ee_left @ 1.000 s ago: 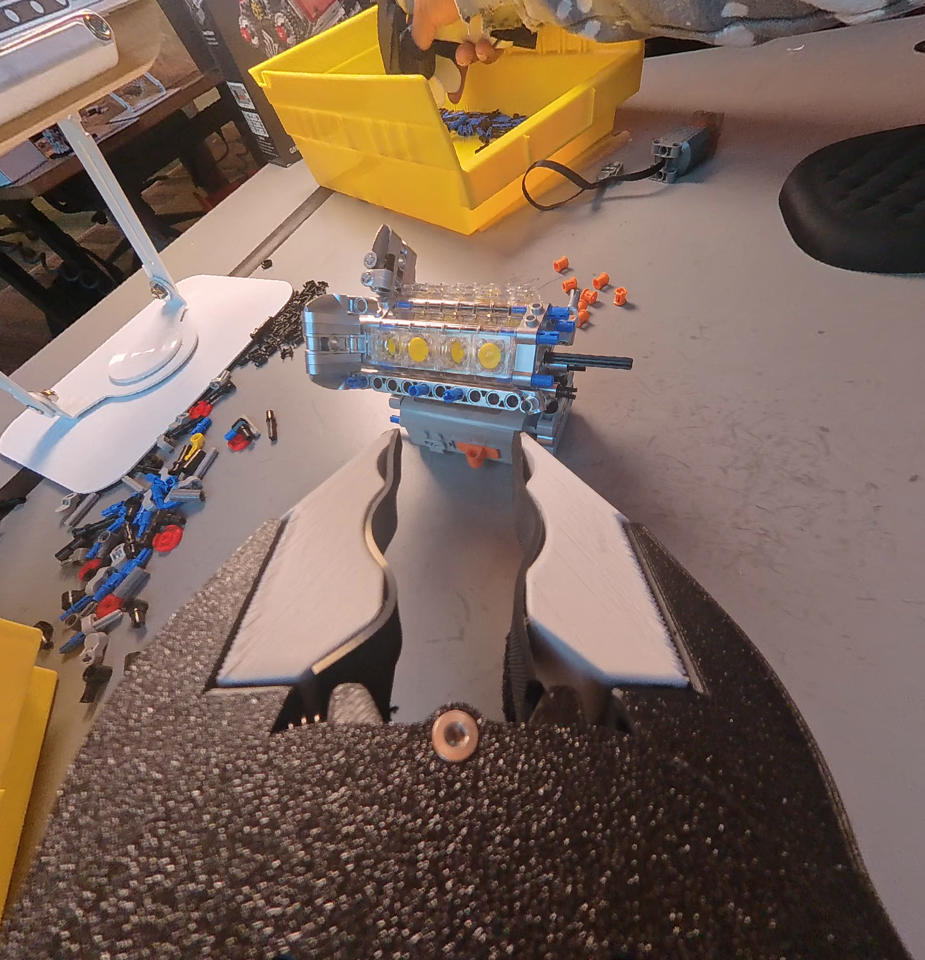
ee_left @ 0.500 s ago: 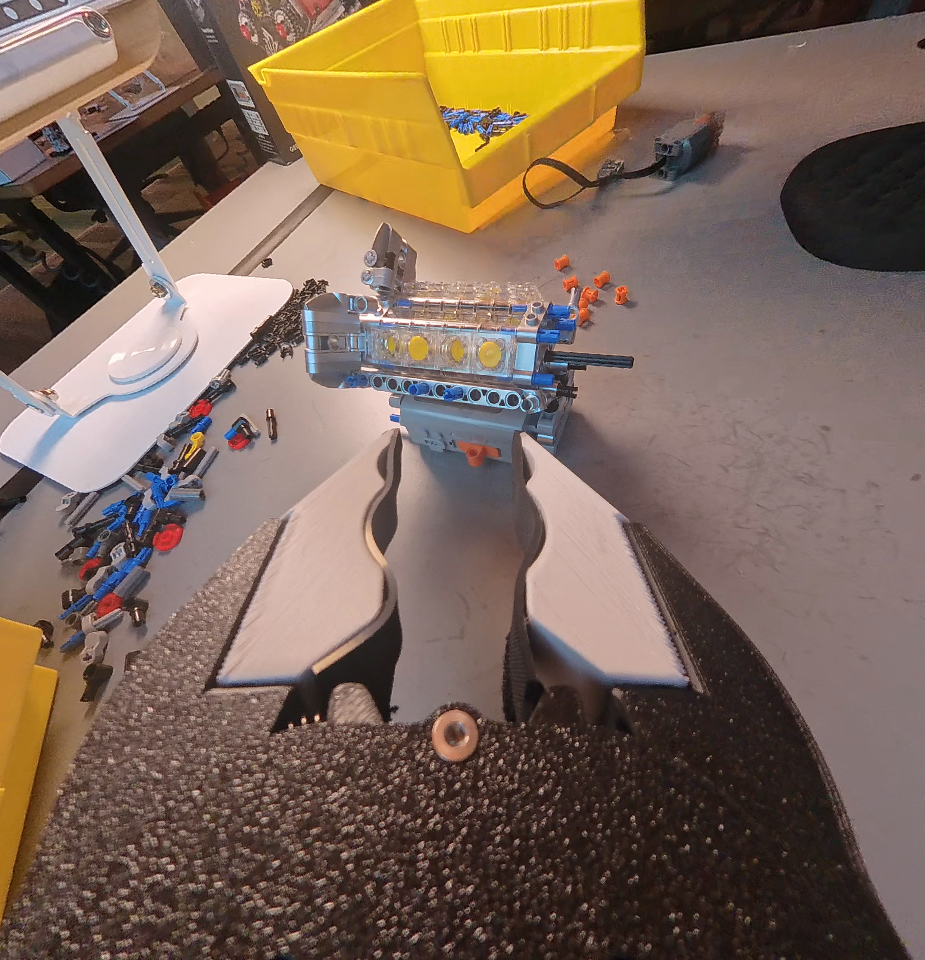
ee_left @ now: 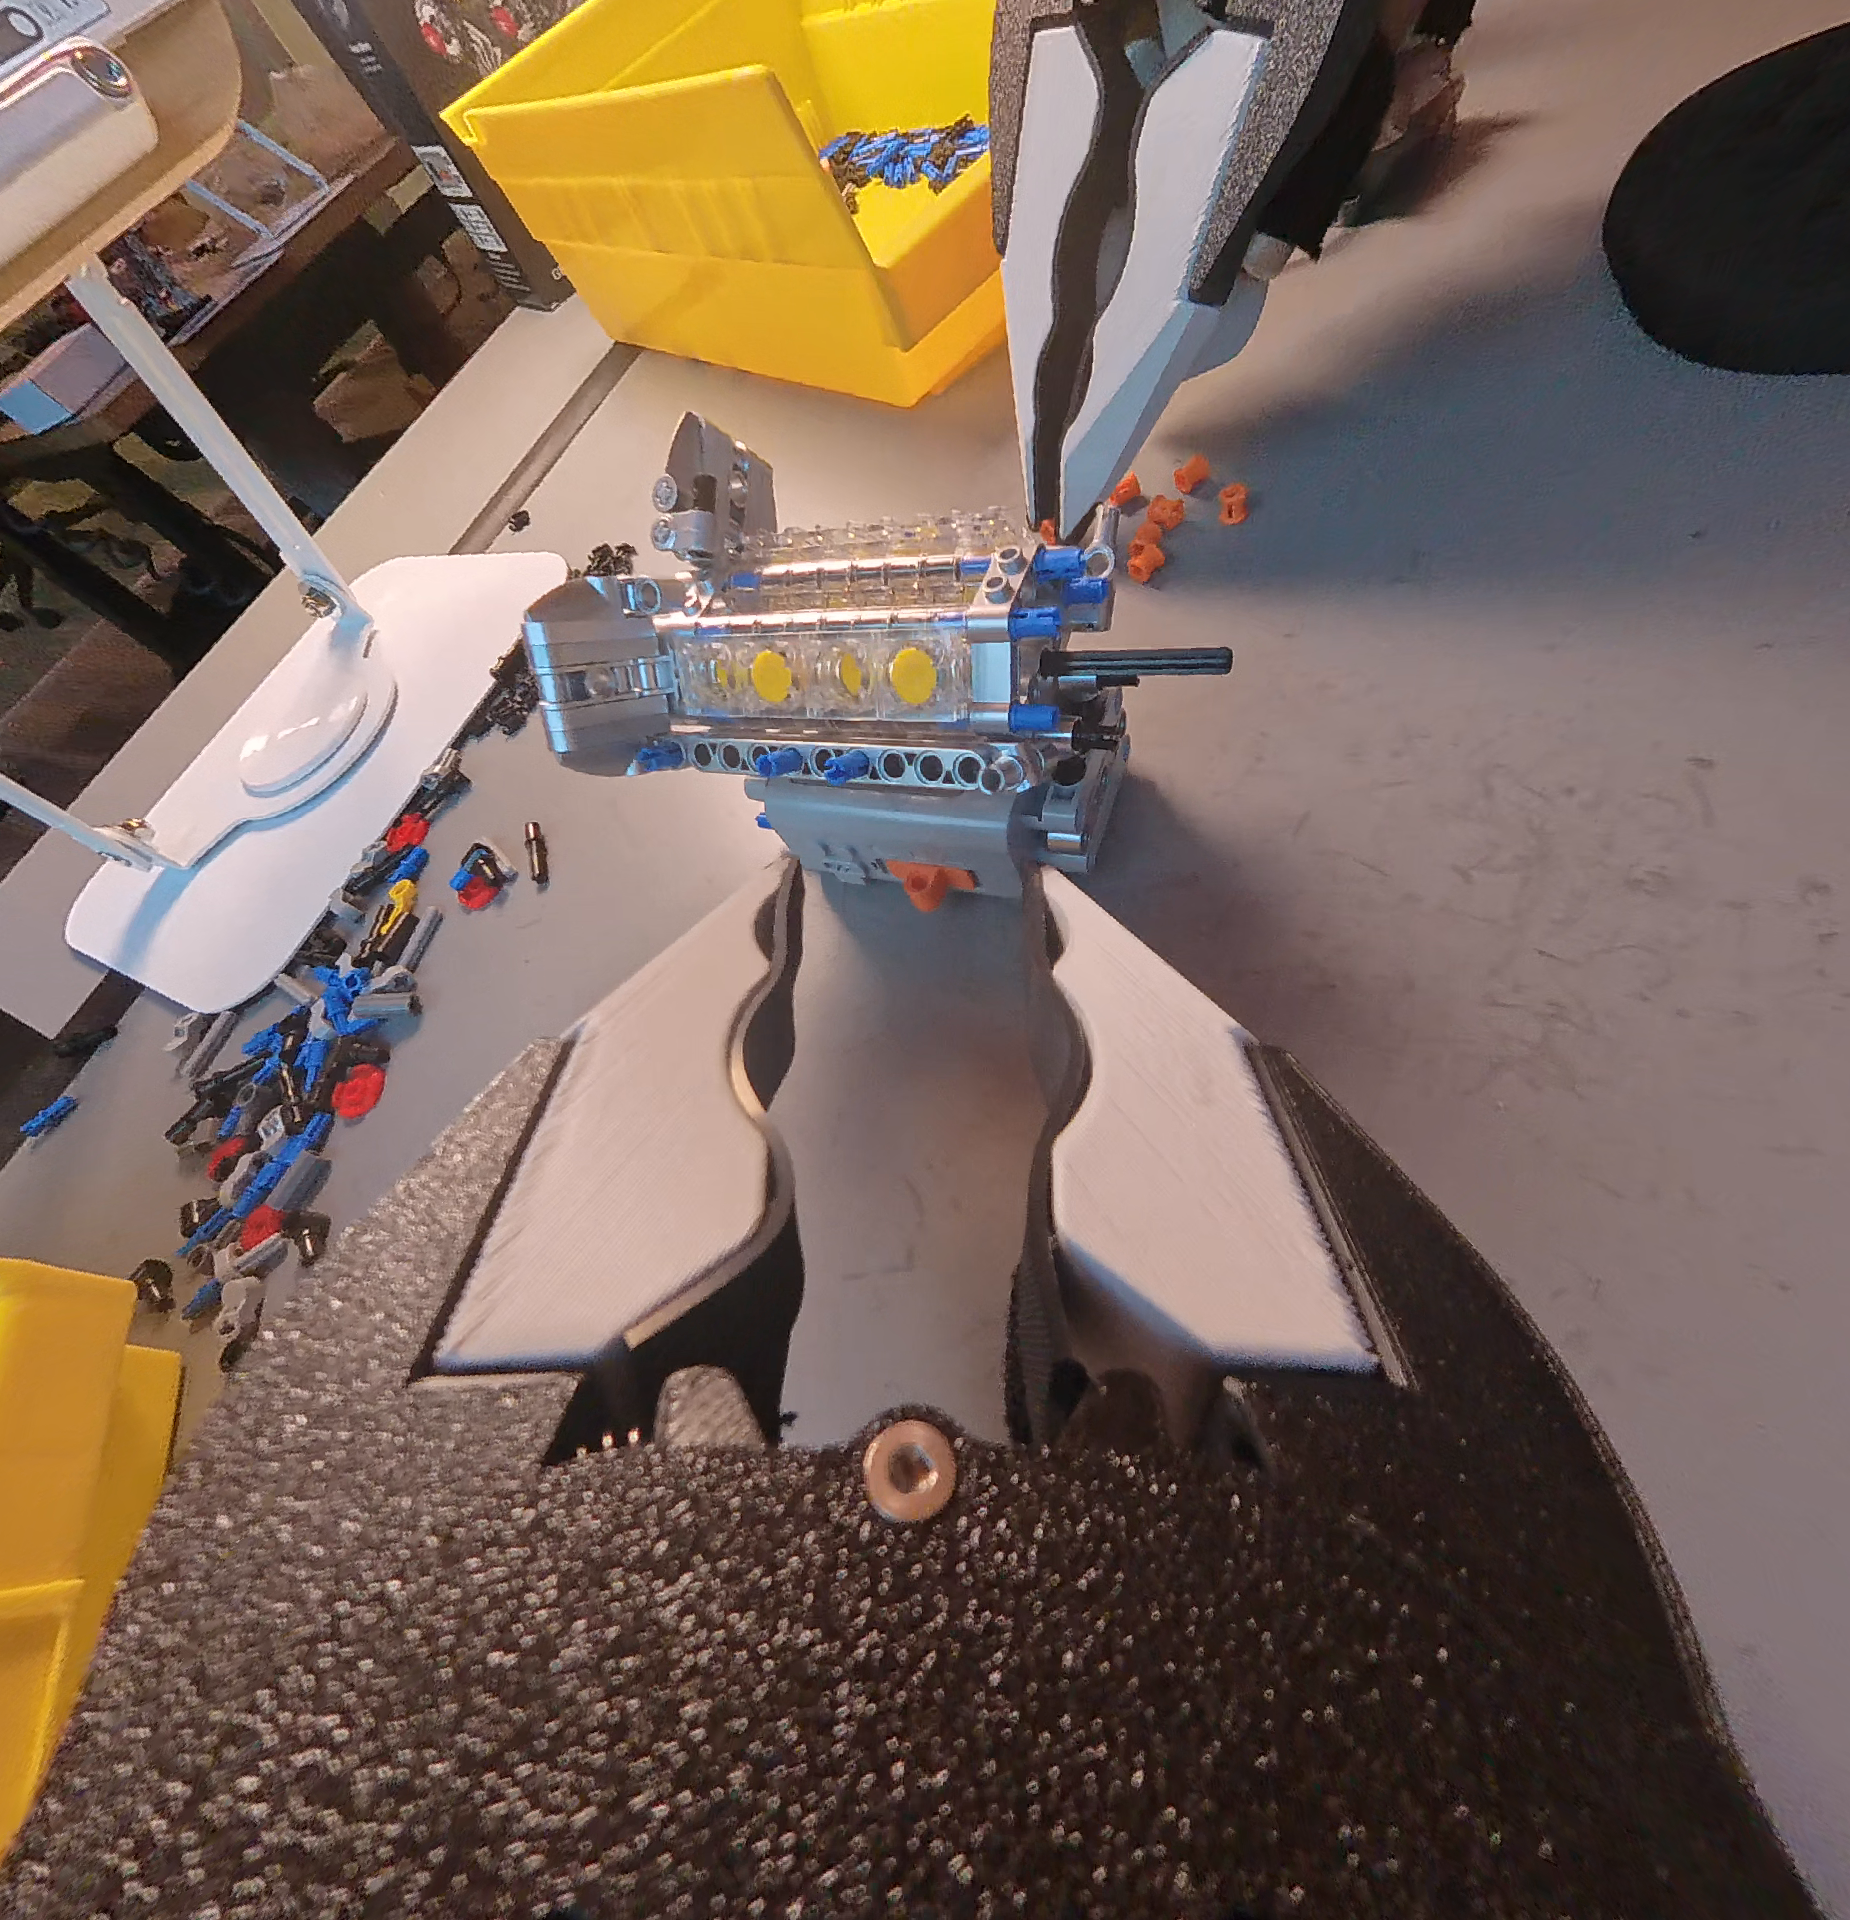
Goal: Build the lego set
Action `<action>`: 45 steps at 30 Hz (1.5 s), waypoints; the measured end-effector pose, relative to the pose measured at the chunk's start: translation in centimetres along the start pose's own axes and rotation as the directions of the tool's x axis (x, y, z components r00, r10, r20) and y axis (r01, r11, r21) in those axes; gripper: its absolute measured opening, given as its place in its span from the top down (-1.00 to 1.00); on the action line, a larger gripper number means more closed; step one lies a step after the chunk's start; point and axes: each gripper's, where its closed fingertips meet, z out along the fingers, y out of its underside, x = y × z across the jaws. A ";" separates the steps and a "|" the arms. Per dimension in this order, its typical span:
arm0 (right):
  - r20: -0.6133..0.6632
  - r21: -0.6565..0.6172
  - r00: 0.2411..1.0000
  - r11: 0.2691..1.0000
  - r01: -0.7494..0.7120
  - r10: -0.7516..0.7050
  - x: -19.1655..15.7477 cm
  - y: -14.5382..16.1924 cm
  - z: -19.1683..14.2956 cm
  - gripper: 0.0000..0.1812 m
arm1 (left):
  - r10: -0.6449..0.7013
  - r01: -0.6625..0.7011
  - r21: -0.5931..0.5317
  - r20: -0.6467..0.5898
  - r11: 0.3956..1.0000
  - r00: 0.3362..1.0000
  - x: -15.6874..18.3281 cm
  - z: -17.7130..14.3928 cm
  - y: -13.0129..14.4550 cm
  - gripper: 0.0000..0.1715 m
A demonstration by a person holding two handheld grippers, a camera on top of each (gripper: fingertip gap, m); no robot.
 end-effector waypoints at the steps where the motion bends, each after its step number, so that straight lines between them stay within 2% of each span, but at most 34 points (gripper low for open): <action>1: -0.001 -0.004 1.000 1.000 0.005 -0.005 0.0 0.1 0.1 0.93 | 0.001 -0.001 -0.001 0.001 1.000 1.000 0.0 0.0 0.0 0.53; 6: -0.004 0.040 1.000 0.999 -0.006 0.006 0.0 -0.2 0.0 0.87 | 0.003 -0.003 -0.005 -0.001 1.000 1.000 0.1 0.1 0.1 0.53; 9: -0.024 0.197 0.997 0.978 -0.064 0.070 0.6 -2.5 -1.7 0.83 | 0.000 0.000 -0.003 -0.001 1.000 1.000 0.0 0.0 0.0 0.53; 11: -0.033 0.370 0.989 0.921 -0.122 0.145 1.4 -5.2 -3.8 0.81 | -0.009 0.009 0.001 0.000 1.000 1.000 -0.1 0.0 0.0 0.53; 13: -0.014 0.537 0.978 0.827 -0.167 0.207 1.8 -7.8 -6.3 0.80 | -0.021 0.021 0.009 0.001 1.000 1.000 -0.3 -0.1 -0.1 0.53; 16: -0.004 0.666 0.970 0.724 -0.180 0.245 2.2 -9.4 -8.1 0.76 | -0.043 0.043 0.025 0.001 0.999 0.999 -0.5 -0.2 -0.4 0.53; 25: -0.217 0.728 0.953 0.685 0.013 0.212 2.4 -8.7 -8.4 0.75 | -0.074 0.075 0.050 -0.012 0.996 0.997 -0.4 -0.4 -0.9 0.53; 34: -0.278 0.769 0.932 0.635 0.070 0.234 3.3 -8.4 -8.9 0.76 | -0.036 0.035 0.037 0.019 0.999 0.999 -0.1 -0.4 -0.9 0.53; 45: -0.358 0.721 0.916 0.677 0.147 0.183 3.0 -8.6 -7.3 0.76 | -0.053 0.052 0.018 0.068 0.999 0.996 -0.5 0.0 -0.5 0.53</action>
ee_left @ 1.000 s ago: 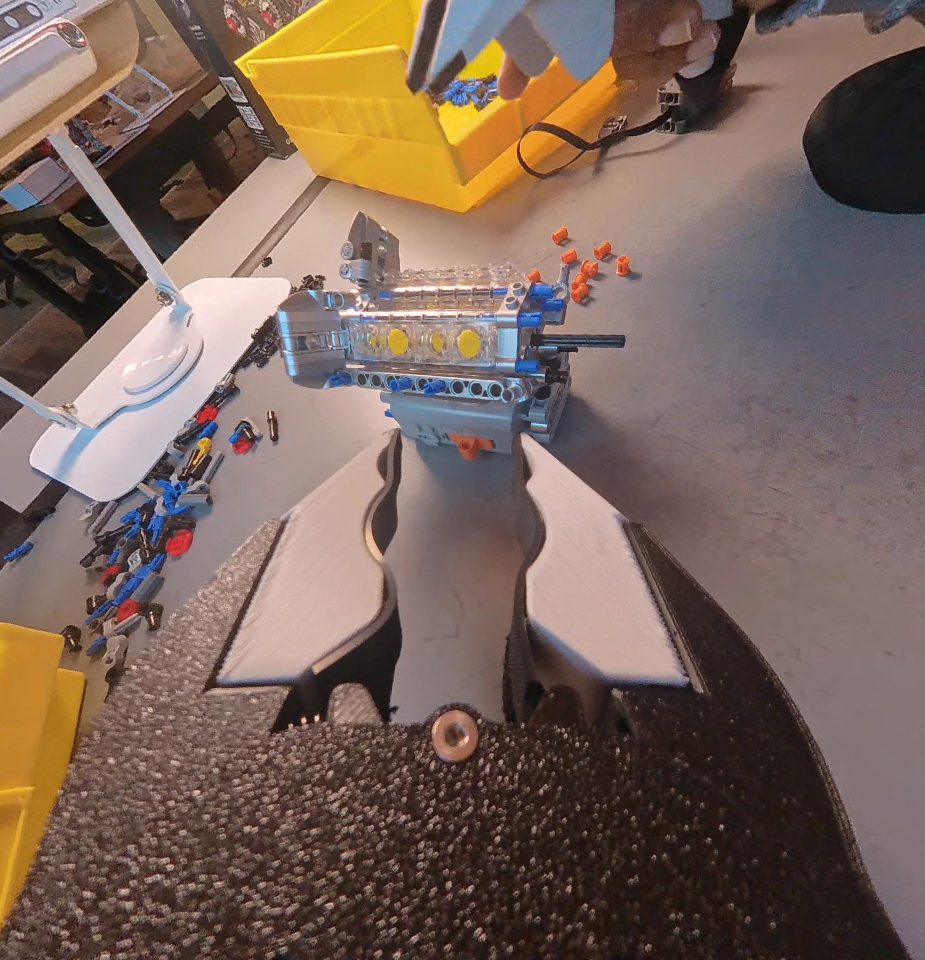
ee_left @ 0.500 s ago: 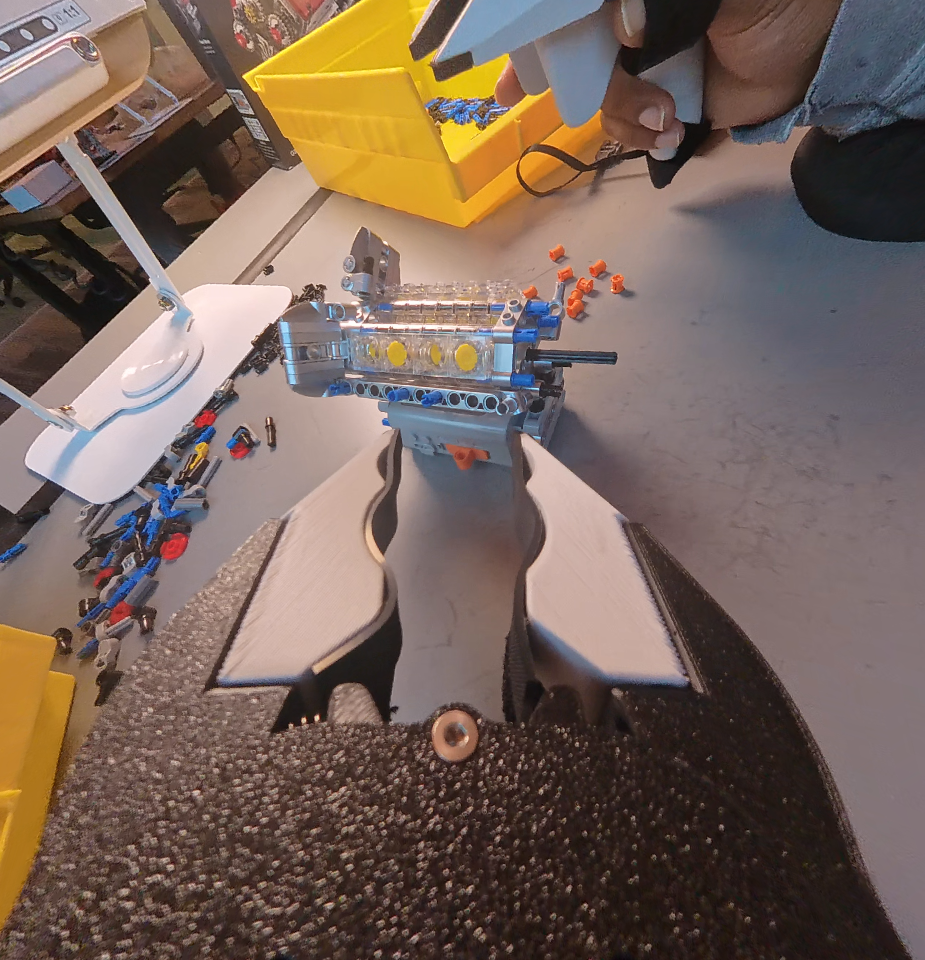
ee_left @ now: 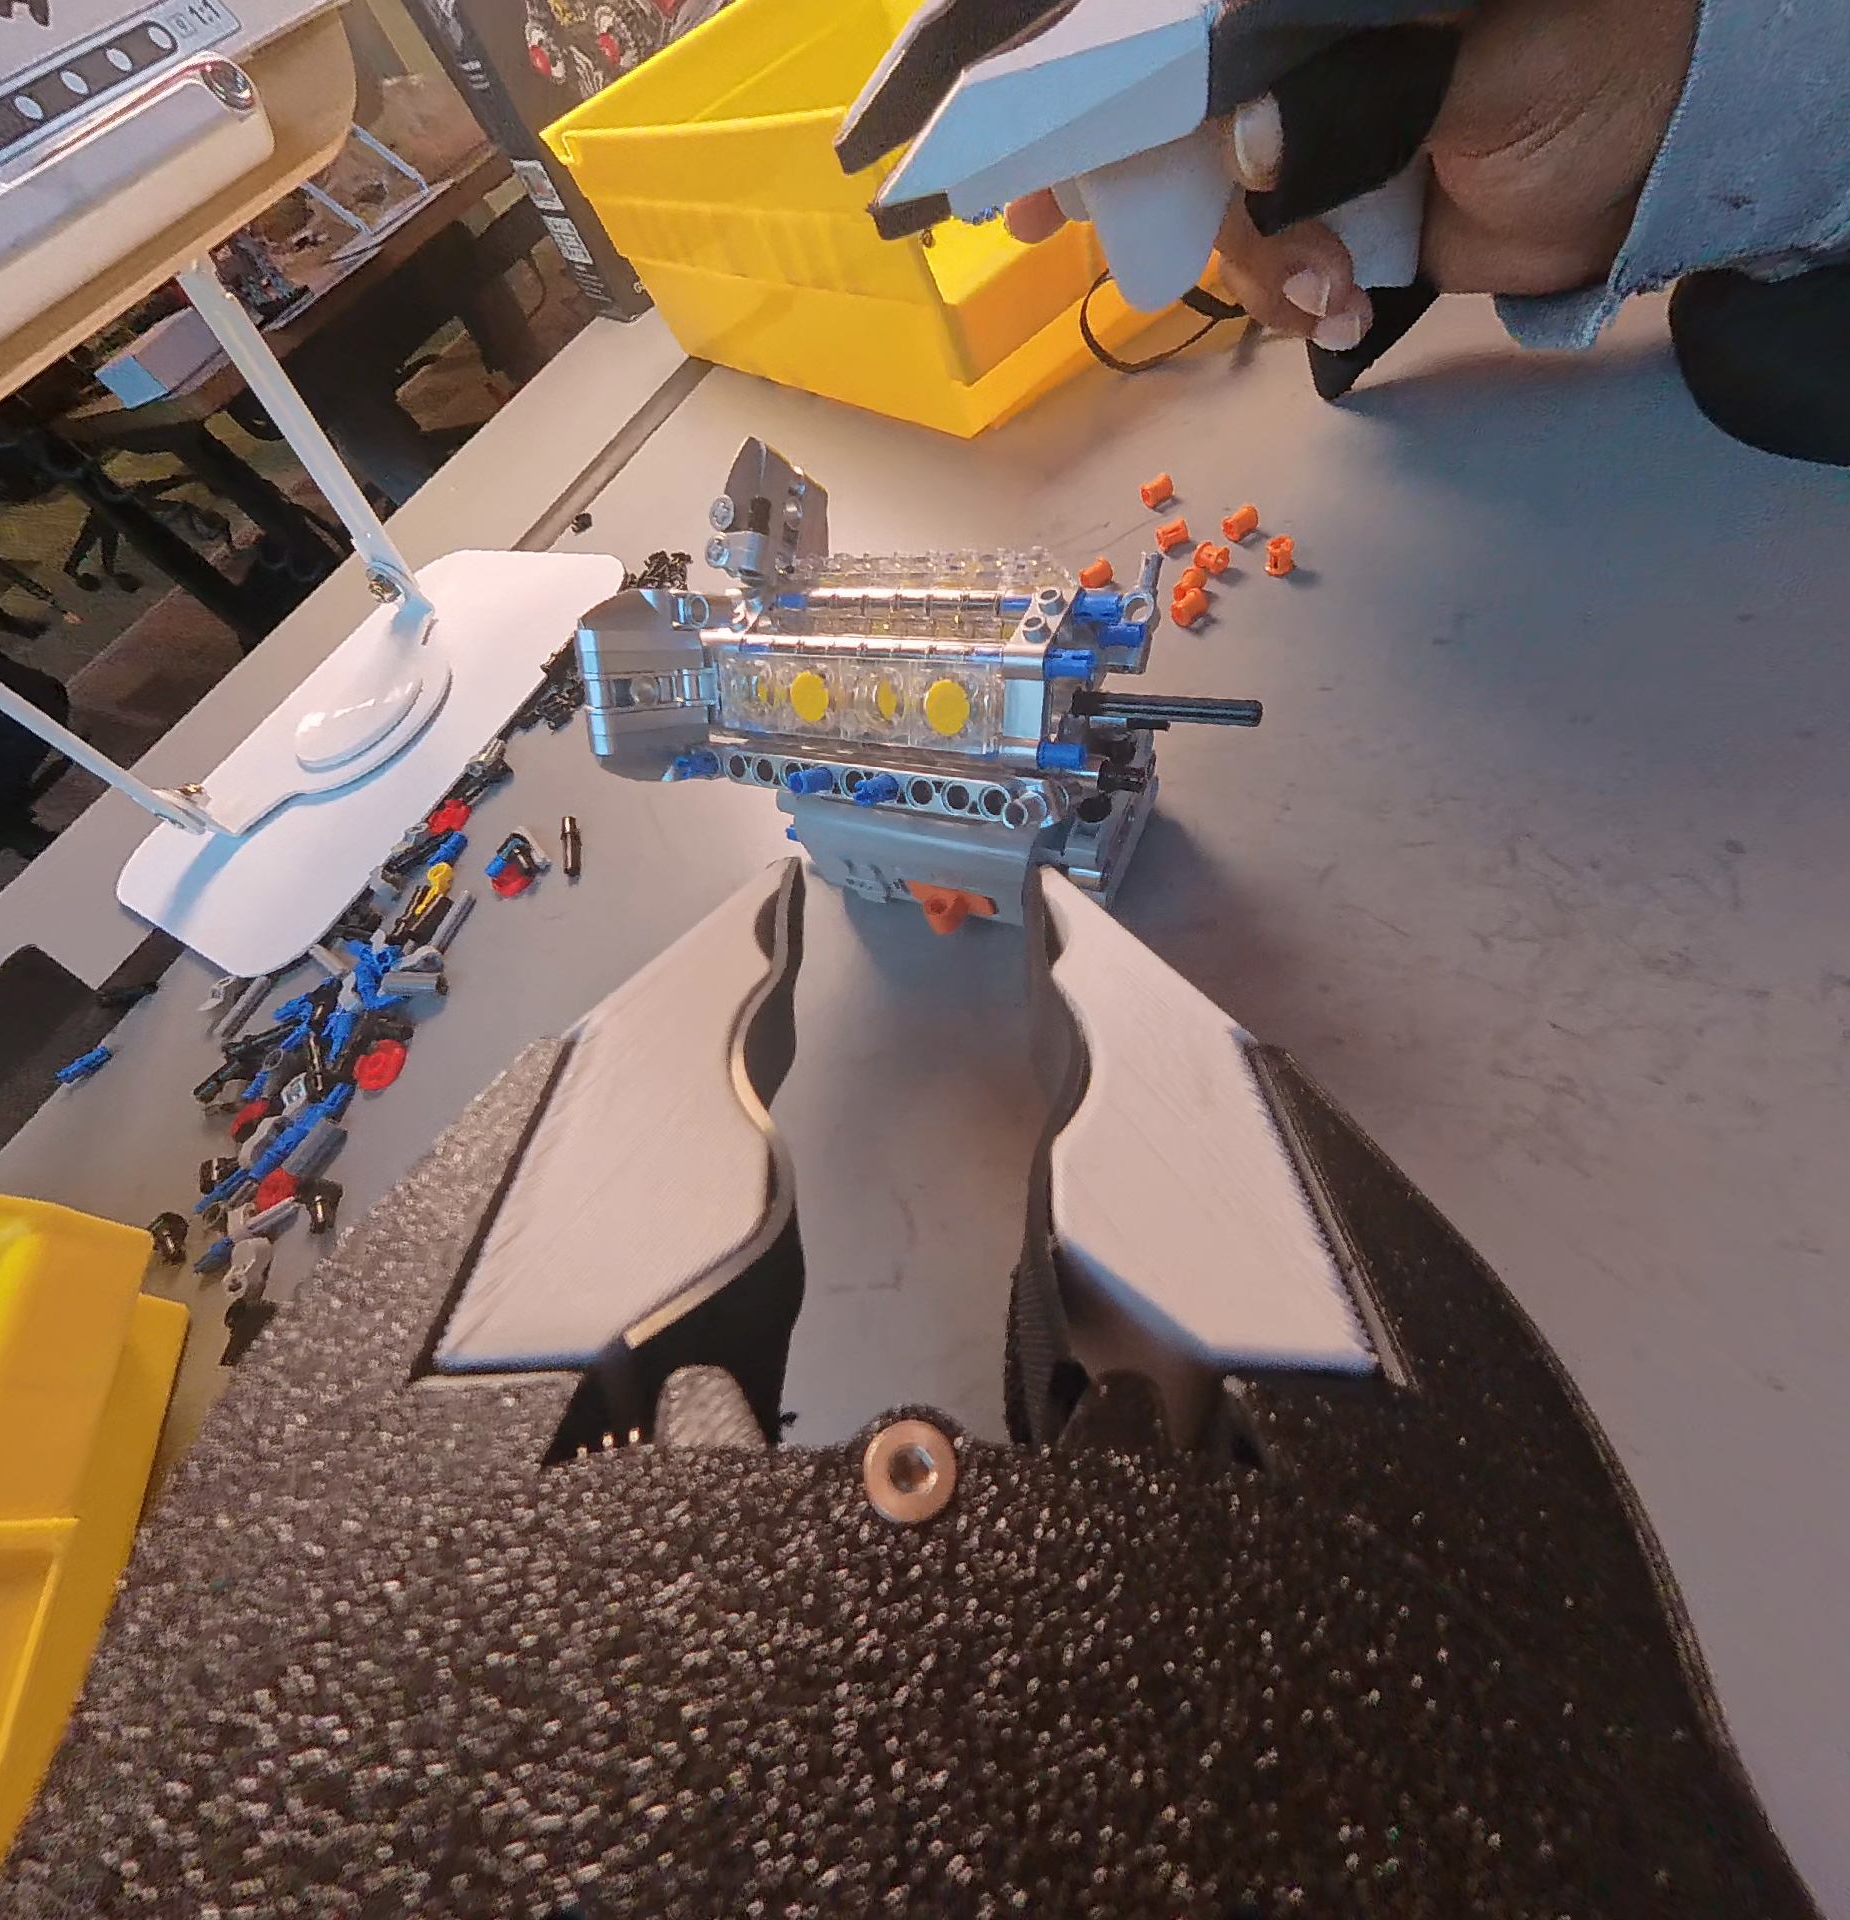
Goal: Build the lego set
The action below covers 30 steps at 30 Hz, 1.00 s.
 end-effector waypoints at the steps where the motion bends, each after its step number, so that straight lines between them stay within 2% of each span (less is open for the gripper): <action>1: 0.003 -0.003 1.000 1.000 0.014 -0.014 -0.2 0.0 0.1 0.76 | -0.002 0.002 -0.004 0.008 1.000 1.000 -0.1 0.1 0.1 0.53; 7: 0.024 -0.029 0.996 0.996 0.083 -0.083 -1.2 0.2 0.4 0.76 | -0.011 0.013 -0.023 0.055 1.000 0.998 -0.8 0.3 0.3 0.53; 15: 0.000 -0.043 0.996 0.995 0.092 -0.092 -0.8 0.4 0.0 0.76 | 0.000 0.002 -0.019 0.075 1.000 0.997 -0.9 0.2 0.3 0.54; 20: -0.019 -0.047 0.998 0.997 0.060 -0.061 0.1 0.6 -0.3 0.76 | 0.002 -0.001 -0.002 0.068 1.000 0.998 -0.8 0.0 0.0 0.54; 24: -0.019 -0.029 1.000 0.999 -0.025 0.024 0.7 0.3 -0.6 0.75 | -0.016 0.015 0.014 0.068 1.000 0.998 -1.0 -0.2 -0.1 0.54; 30: -0.015 -0.012 0.999 0.999 -0.038 0.038 1.2 -0.5 -1.4 0.74 | -0.031 0.030 0.023 0.042 0.999 0.999 -0.9 -0.2 -0.2 0.54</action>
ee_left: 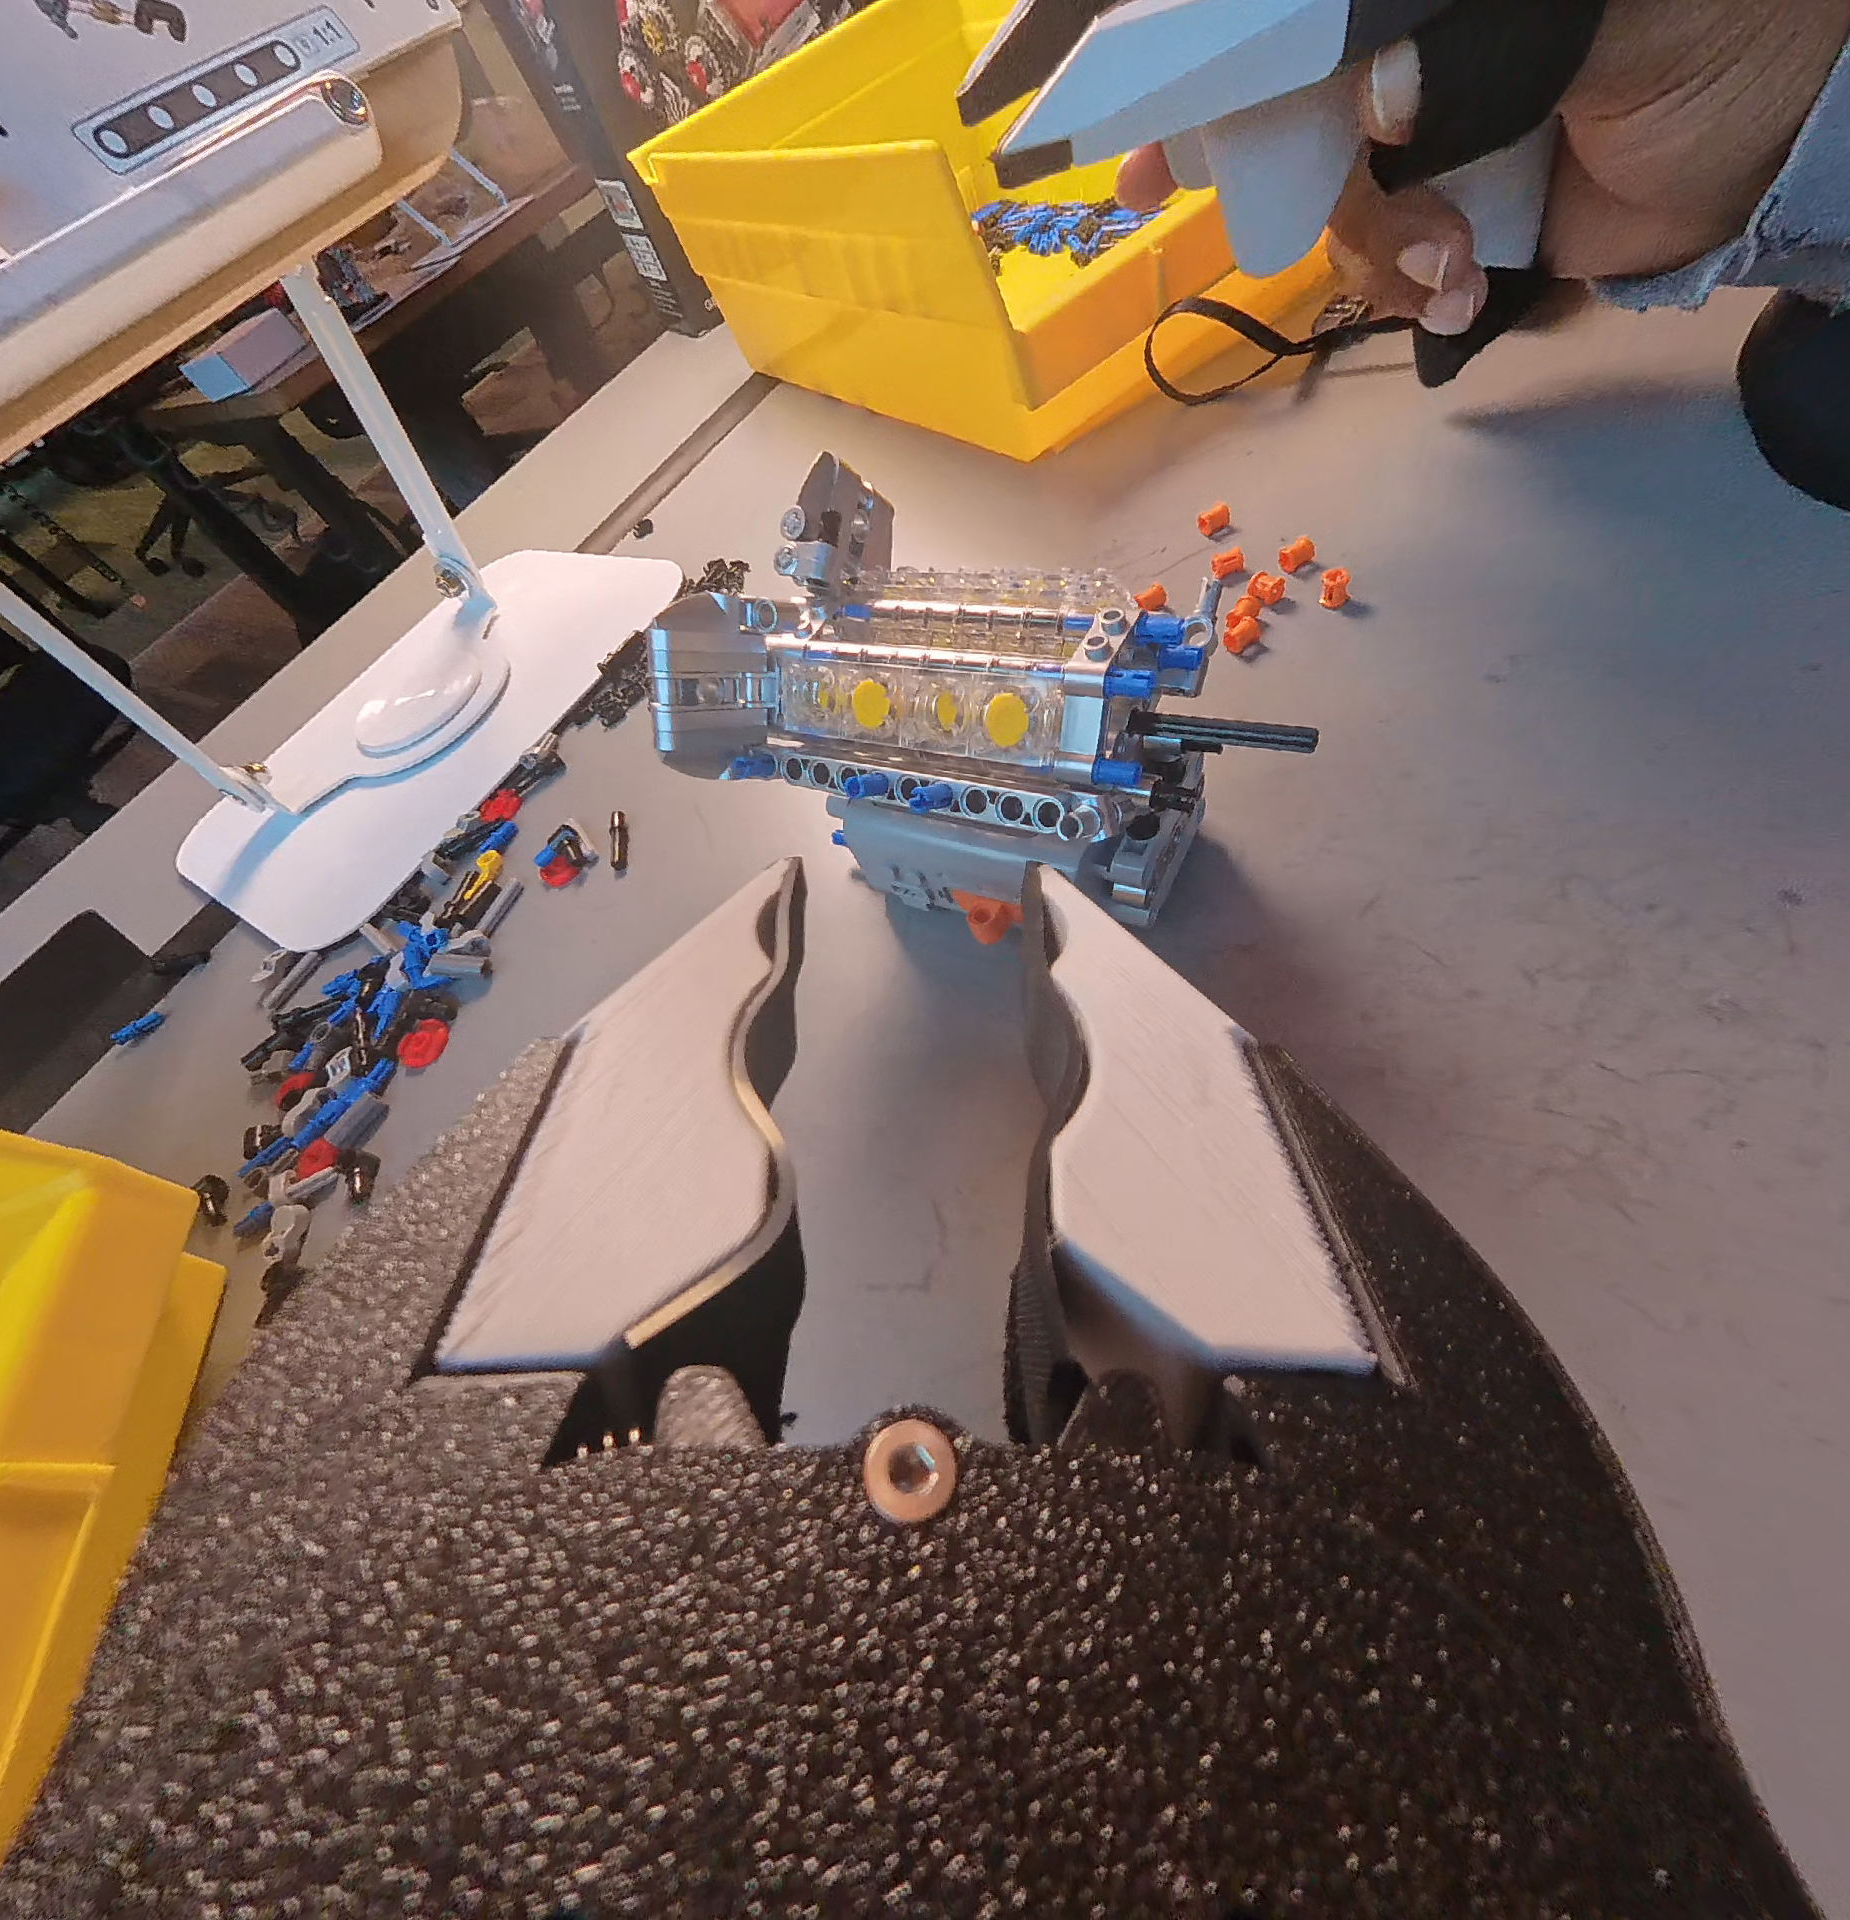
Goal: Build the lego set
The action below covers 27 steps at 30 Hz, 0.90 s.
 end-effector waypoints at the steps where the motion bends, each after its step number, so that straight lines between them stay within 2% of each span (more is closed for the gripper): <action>1: 0.005 0.004 1.000 1.000 -0.009 0.009 0.0 0.0 0.0 0.74 | 0.003 -0.003 0.000 -0.005 1.000 1.000 0.1 0.0 0.0 0.54; 7: 0.080 -0.026 0.992 0.995 -0.097 0.099 -0.8 0.9 1.0 0.74 | 0.043 -0.043 0.009 -0.036 0.999 0.998 0.9 -0.2 -0.1 0.54; 20: 0.143 -0.042 0.981 0.991 -0.124 0.129 -2.2 0.9 0.9 0.74 | 0.043 -0.040 0.043 -0.086 0.998 0.995 2.0 -0.8 -0.9 0.57; 23: 0.229 -0.054 0.970 0.996 -0.072 0.082 -4.3 0.8 0.9 0.75 | 0.052 -0.047 0.050 -0.093 0.998 0.994 2.4 -0.9 -1.1 0.59; 27: 0.368 -0.084 0.925 0.987 0.136 -0.096 -8.1 1.6 0.3 0.76 | 0.052 -0.047 0.051 -0.102 0.998 0.993 2.7 -0.9 -1.1 0.62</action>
